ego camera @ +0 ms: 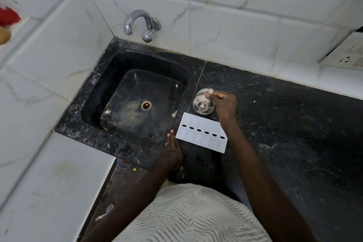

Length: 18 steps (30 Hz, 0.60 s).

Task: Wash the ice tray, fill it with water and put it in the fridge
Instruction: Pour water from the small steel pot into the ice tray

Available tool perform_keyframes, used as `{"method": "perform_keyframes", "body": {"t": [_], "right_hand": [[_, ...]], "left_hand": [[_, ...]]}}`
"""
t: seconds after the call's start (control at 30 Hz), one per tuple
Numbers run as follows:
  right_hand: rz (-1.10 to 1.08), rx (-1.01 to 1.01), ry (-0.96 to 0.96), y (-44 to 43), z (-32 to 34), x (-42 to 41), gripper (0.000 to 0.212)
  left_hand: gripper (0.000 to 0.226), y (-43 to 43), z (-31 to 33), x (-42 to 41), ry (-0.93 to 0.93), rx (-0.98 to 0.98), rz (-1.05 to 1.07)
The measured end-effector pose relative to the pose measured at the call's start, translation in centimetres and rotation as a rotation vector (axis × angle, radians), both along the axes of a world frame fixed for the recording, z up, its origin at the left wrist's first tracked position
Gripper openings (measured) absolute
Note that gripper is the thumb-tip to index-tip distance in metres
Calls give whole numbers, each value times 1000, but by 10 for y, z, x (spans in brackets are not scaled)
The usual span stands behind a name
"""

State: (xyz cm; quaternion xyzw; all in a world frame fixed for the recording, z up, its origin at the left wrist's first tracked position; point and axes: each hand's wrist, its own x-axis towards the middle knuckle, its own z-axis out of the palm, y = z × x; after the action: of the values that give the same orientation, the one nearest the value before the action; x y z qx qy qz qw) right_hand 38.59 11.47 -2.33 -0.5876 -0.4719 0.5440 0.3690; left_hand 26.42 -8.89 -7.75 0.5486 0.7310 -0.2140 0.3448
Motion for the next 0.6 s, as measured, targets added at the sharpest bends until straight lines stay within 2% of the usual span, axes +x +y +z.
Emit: {"method": "perform_keyframes", "body": {"t": [0.6], "right_hand": [[75,119,2,-3,-1,-8,23]], "left_hand": [[130,1,2,0,1,-5,17]]}}
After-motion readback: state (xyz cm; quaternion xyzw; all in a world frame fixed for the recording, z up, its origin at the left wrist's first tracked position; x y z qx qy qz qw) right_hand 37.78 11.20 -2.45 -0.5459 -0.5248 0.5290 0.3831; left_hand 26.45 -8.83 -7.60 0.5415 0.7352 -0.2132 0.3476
